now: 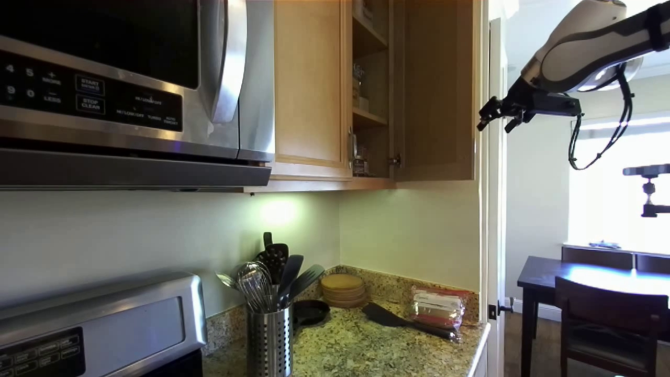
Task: Open the top right cupboard door fully
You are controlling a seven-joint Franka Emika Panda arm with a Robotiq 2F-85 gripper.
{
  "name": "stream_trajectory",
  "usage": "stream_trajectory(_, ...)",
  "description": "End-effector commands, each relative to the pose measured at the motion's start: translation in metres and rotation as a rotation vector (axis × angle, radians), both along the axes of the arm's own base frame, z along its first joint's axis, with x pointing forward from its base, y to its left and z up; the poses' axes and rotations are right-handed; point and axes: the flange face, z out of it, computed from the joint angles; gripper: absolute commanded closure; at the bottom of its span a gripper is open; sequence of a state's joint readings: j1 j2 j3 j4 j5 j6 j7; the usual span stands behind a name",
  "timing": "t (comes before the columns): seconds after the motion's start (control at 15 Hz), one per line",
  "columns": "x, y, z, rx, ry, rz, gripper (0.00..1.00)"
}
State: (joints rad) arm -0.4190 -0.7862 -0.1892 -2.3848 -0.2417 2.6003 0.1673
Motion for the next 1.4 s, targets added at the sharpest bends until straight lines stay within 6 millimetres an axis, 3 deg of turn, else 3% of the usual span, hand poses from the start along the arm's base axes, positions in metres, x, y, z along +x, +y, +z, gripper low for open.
stream_trajectory(0.0, -0.01, 0.009, 0.008, 0.017, -0.009, 0.052, 0.0)
stream_trajectory(0.47, -0.031, 0.038, 0.036, 0.022, -0.053, 0.174, 0.0)
stream_trajectory(0.53, -0.034, 0.042, 0.04, 0.031, -0.056, 0.197, 0.1)
stream_trajectory(0.6, -0.035, 0.048, 0.043, 0.034, -0.064, 0.22, 0.26)
stream_trajectory(0.8, -0.029, 0.064, 0.045, 0.048, -0.074, 0.268, 0.47)
stream_trajectory(1.27, 0.022, 0.077, 0.02, 0.028, -0.065, 0.302, 0.92)
stream_trajectory(1.33, 0.029, 0.076, 0.016, 0.025, -0.06, 0.3, 0.94)
